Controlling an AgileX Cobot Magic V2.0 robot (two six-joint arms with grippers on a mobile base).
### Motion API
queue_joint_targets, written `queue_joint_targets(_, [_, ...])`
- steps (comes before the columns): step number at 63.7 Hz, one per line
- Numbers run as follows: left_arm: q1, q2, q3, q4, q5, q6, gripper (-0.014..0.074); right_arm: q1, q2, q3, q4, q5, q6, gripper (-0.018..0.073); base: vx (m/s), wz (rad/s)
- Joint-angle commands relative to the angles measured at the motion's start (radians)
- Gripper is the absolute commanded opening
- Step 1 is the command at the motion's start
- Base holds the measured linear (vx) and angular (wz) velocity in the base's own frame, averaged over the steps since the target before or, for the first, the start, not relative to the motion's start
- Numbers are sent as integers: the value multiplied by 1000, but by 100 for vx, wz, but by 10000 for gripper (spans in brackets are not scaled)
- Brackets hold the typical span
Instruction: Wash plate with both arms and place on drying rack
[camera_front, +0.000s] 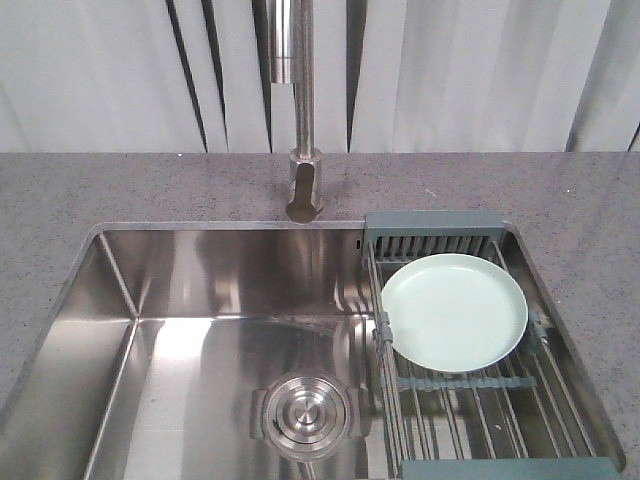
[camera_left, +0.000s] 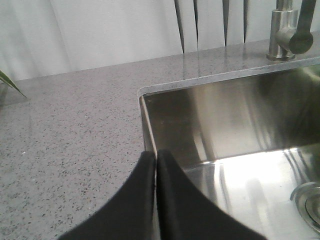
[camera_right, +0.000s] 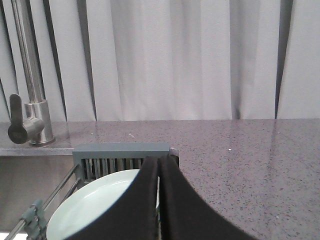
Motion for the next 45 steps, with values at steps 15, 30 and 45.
queue_joint_targets(15, [-5, -15, 18, 3, -64, -1, -6, -4, -11, 2, 2, -73, -3, -6, 0, 0])
queue_joint_targets(30, [-5, -15, 18, 3, -64, -1, -6, -4, -11, 2, 2, -73, -3, -6, 0, 0])
queue_joint_targets(45, [-5, -15, 18, 3, -64, -1, -6, -4, -11, 2, 2, -73, -3, -6, 0, 0])
